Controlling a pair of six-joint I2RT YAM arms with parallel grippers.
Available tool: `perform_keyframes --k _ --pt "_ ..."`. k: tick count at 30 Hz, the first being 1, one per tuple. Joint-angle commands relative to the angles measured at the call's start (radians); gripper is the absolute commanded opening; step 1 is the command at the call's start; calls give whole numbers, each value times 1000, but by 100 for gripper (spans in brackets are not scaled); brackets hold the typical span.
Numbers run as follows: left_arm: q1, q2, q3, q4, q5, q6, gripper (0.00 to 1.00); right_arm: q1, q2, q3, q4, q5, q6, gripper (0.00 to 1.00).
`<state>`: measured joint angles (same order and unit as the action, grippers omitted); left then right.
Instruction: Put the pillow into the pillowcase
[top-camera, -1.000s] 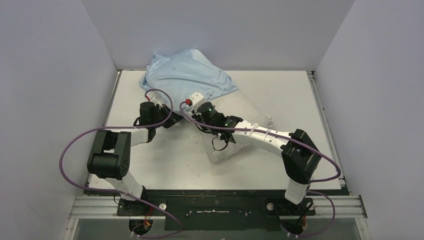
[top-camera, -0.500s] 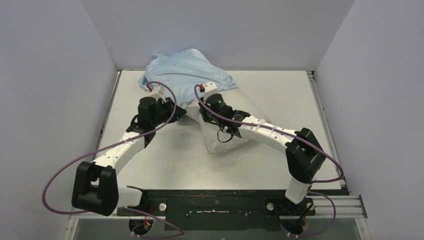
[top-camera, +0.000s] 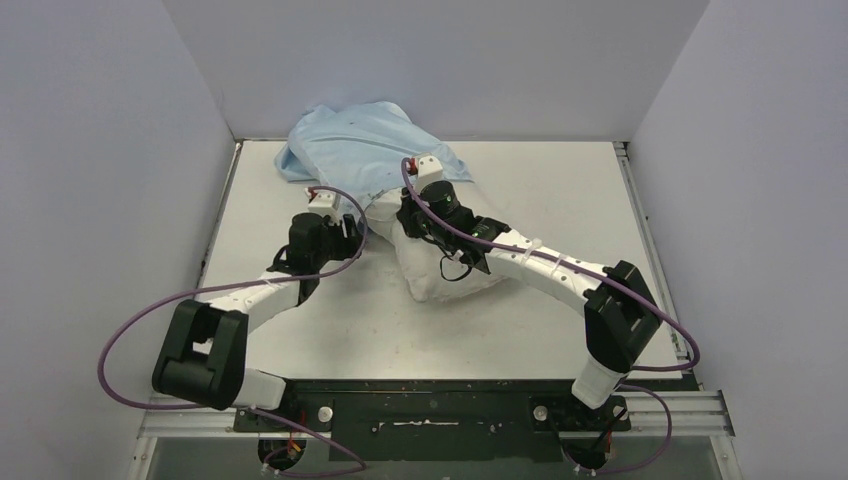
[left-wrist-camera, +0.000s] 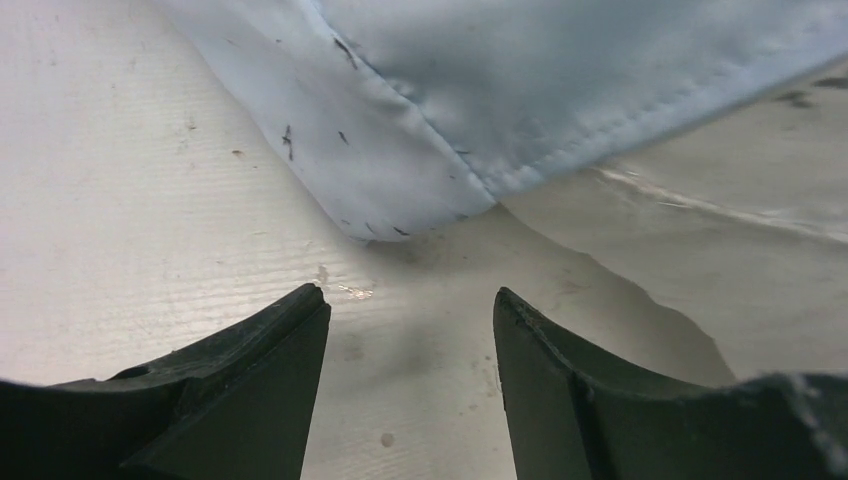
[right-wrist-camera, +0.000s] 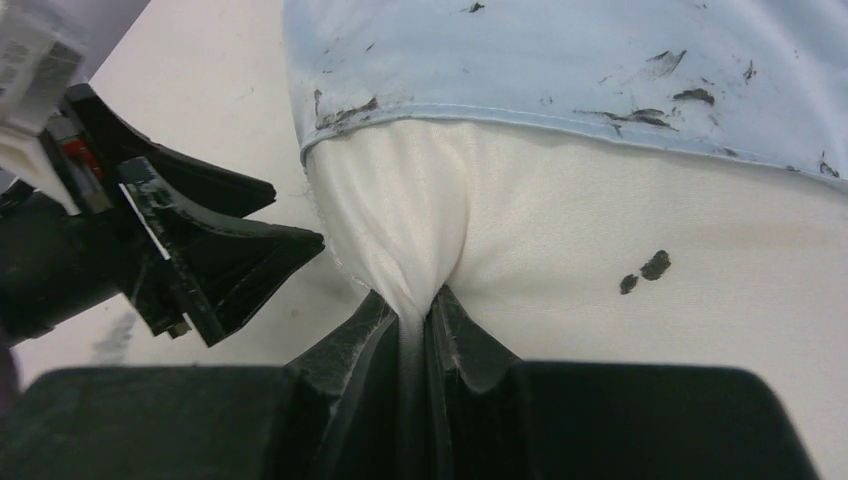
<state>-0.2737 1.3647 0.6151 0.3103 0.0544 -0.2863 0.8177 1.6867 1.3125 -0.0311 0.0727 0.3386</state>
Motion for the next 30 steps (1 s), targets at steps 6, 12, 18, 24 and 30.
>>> perform_keyframes --k 6,12,18,24,30 --pt "-23 123 68 279 -162 143 61 -3 -81 40 163 -37 50 0" --pt "-24 190 39 446 -109 81 64 -5 -85 37 171 -40 59 0" --pt "-24 180 59 436 -125 102 32 -5 -78 31 181 -32 76 0" --pt "-128 -88 58 305 -113 93 0 -3 -64 -77 322 1 149 0" --pt "-311 -296 39 234 -108 53 0 2 -33 -103 410 94 202 0"
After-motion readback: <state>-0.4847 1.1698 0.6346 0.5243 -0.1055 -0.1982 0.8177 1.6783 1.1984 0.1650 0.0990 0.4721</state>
